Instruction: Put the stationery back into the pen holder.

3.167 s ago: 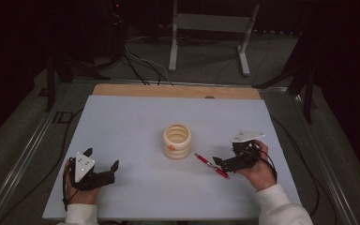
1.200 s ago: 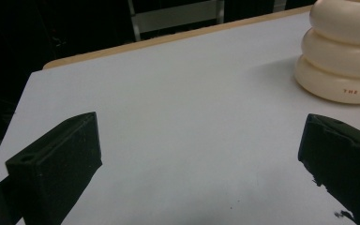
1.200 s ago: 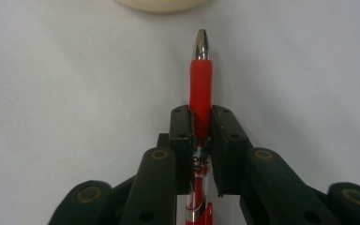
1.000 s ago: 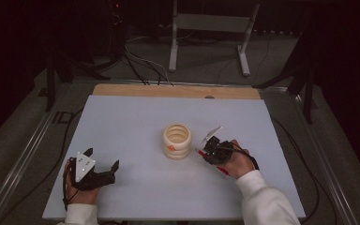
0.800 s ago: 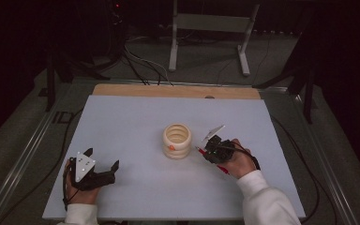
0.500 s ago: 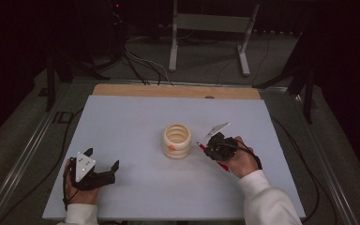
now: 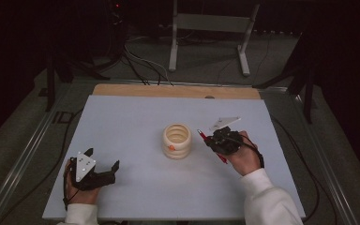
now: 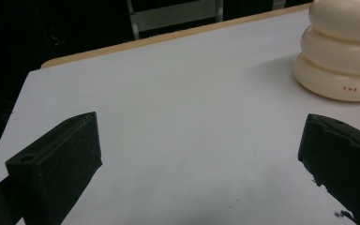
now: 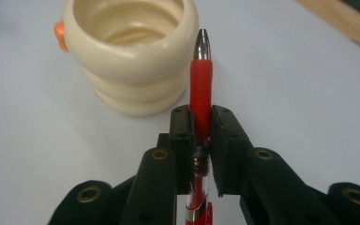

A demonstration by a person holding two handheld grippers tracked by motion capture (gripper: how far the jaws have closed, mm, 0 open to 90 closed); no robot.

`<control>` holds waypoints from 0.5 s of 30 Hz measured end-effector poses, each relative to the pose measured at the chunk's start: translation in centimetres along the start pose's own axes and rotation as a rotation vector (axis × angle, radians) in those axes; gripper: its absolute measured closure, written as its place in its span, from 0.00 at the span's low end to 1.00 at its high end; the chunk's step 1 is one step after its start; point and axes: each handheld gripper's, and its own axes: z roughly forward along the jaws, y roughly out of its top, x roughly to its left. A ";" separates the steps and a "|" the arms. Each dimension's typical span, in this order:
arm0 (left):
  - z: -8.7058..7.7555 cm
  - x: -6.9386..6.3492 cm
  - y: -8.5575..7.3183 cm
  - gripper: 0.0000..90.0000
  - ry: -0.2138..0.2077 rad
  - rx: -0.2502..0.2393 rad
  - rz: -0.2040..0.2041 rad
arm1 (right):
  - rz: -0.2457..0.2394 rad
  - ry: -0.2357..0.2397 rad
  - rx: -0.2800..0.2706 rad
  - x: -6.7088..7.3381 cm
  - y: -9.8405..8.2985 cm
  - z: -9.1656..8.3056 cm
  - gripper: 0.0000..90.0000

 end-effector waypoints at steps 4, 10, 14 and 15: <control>0.0 0.0 0.0 0.00 0.001 -0.001 -0.001 | 0.005 -0.007 -0.039 0.0 0.2 -0.3 0.89; 0.0 0.0 0.0 0.00 0.001 -0.001 0.000 | 0.014 -0.014 -0.090 0.0 0.7 -0.7 0.89; 0.0 0.0 0.0 0.00 0.001 -0.002 0.000 | 0.017 -0.012 -0.114 0.1 1.1 -0.9 0.89; 0.0 0.0 0.0 0.00 0.001 -0.003 0.000 | 0.017 -0.011 -0.118 0.1 1.2 -0.9 0.89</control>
